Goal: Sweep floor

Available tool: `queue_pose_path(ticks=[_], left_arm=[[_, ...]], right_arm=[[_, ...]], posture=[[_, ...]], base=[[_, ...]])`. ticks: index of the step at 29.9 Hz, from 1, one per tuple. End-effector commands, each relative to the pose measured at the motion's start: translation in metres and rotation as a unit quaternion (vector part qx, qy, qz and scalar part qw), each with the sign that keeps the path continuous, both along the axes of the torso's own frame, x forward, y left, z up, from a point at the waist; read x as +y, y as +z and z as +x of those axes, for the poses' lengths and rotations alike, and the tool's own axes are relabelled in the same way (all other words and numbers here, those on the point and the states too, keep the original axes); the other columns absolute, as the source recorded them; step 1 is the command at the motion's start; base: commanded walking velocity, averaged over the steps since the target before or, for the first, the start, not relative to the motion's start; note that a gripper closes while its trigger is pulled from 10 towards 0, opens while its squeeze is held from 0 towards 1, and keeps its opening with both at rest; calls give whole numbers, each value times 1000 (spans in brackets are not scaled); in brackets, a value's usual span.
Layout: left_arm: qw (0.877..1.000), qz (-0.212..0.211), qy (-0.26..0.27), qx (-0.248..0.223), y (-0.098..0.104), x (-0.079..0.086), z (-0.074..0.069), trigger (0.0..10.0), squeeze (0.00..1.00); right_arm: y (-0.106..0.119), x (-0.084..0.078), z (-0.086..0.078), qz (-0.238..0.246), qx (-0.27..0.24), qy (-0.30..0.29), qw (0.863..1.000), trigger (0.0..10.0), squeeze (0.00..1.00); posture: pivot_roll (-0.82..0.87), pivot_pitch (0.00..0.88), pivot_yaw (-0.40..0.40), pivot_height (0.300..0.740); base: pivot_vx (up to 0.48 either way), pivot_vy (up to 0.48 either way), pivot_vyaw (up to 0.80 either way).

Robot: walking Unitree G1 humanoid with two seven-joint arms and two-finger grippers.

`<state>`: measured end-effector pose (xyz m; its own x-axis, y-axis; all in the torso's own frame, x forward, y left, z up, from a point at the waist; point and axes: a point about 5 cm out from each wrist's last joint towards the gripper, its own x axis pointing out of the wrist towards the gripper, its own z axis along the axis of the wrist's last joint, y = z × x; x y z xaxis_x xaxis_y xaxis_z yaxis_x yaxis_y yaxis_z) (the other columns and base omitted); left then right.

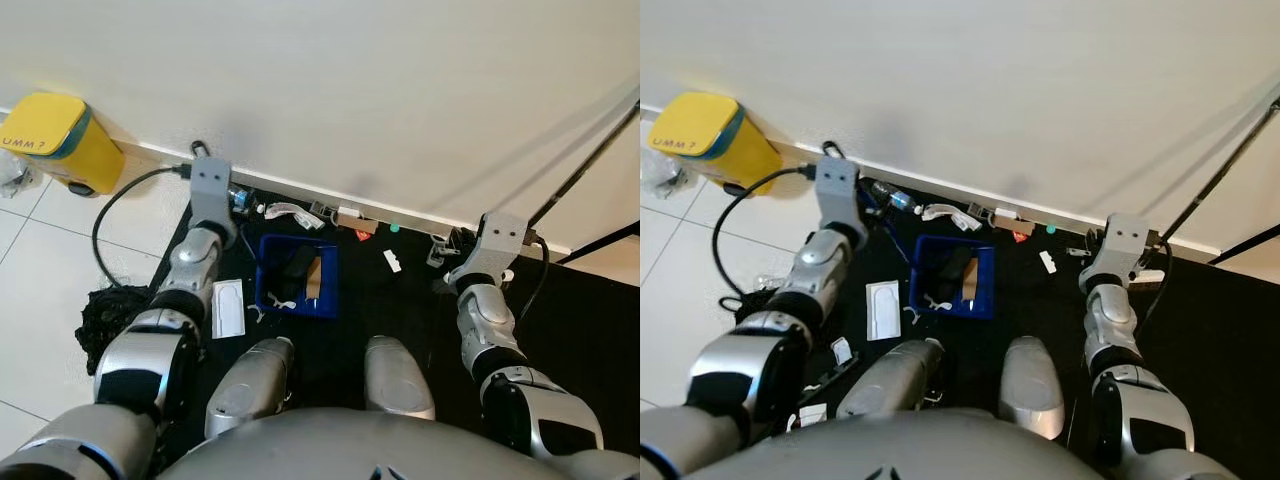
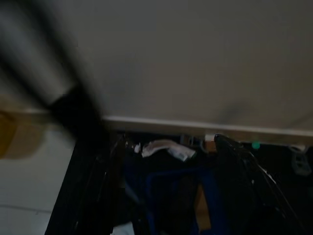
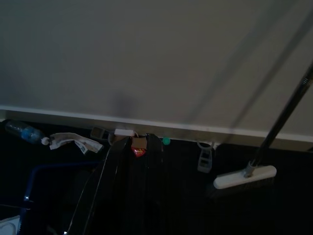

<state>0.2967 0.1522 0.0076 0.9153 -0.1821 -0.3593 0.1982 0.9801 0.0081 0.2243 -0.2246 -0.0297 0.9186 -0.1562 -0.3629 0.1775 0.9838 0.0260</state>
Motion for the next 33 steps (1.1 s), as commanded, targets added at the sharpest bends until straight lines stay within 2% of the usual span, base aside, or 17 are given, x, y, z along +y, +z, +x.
queue_pose_path(ticks=[1,8,13,14,19,25,33], left_arm=[[1000,0,8,10,-3,-1,-1,10000,0],[1000,4,19,7,1,3,4,10000,0],[1000,-2,-6,13,-2,2,0,10000,0],[1000,2,-20,16,-6,4,-6,10000,0],[999,19,-13,22,-14,15,-17,10000,0],[1000,8,-5,27,-20,24,-27,10000,0],[999,15,20,22,-19,38,-29,10000,0]], right_arm=[[0,0,0,-2,3,3,1000,10000,0],[0,-5,-4,-6,1,-4,1000,10000,0],[0,-6,-5,-7,-1,-6,1000,10000,0],[-1,-6,-7,-7,1,-6,1000,10000,0],[-2,-6,-8,-7,4,-5,1000,10000,0],[-3,-3,-8,-7,8,5,1000,10000,0],[-1,-1,-3,-7,7,16,1000,10000,0]], posture=[[-12,0,9,740],[-30,0,16,740],[-32,0,14,740],[-29,0,14,740],[-20,0,7,740],[-2,0,-3,740],[9,0,-10,740]], base=[[0,0,0],[0,0,0],[0,0,0],[0,0,0],[0,0,0],[0,0,0],[0,0,0]])
